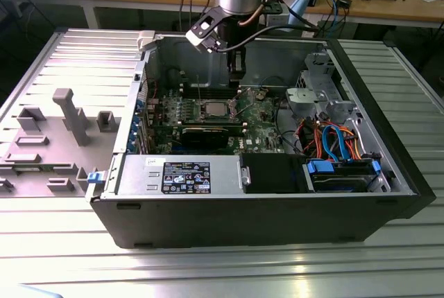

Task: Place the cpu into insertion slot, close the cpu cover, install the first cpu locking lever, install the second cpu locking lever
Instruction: 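Close the cpu cover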

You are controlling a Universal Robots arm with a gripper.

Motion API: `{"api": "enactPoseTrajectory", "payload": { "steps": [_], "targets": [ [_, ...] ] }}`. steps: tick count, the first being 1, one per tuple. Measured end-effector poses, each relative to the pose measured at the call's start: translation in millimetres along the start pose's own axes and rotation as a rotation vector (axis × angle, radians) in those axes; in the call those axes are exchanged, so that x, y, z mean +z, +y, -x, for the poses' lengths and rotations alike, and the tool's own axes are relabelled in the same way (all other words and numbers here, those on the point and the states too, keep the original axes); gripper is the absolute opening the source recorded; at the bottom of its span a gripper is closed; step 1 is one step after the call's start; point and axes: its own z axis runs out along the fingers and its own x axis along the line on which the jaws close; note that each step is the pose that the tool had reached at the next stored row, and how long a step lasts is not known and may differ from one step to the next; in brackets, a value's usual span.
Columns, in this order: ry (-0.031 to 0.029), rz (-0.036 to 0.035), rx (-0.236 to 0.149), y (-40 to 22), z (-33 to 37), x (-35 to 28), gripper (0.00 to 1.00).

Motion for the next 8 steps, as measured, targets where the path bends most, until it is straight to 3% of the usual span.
{"api": "enactPoseTrajectory", "payload": {
  "steps": [8],
  "targets": [
    [-0.0001, -0.0003, 0.0, 0.5, 0.0, 0.0, 0.11]
  ]
}}
